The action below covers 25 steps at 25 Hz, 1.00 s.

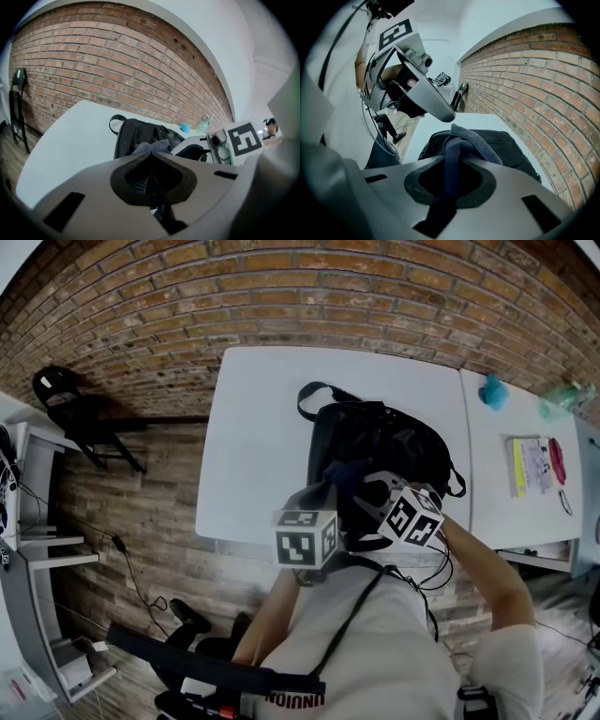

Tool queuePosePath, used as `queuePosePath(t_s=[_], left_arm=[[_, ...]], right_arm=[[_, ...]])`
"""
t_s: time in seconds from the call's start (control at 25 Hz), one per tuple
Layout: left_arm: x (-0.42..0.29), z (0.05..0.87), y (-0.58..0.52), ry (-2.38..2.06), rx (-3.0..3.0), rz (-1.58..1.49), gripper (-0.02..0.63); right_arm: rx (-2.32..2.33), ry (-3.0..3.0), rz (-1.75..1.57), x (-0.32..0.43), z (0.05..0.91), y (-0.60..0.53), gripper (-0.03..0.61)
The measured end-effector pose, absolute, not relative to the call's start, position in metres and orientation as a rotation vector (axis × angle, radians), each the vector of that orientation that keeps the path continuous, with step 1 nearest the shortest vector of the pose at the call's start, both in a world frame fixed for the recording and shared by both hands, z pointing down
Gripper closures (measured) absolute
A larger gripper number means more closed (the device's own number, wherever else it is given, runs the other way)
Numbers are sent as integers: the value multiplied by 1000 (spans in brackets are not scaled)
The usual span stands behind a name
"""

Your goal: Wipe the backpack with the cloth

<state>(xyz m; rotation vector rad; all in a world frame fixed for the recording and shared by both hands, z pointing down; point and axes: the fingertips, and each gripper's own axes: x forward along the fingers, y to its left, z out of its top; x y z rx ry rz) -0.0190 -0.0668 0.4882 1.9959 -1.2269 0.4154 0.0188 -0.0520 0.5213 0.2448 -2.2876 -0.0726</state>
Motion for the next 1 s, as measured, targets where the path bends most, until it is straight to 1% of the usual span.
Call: queuePosePath(t_s=[0.52,0.76,1.0], left_arm=[[-23,491,-70,-1242,1976,408,609],[-28,493,-69,-1257,1958,407,609],[-34,489,-70,-1284,1948,391,609]], right_arm=[[78,-2271,-47,24,533,-7,540],[-76,-2216,-44,24,544,16,540],[-85,-2270,48,22,530,2,540]])
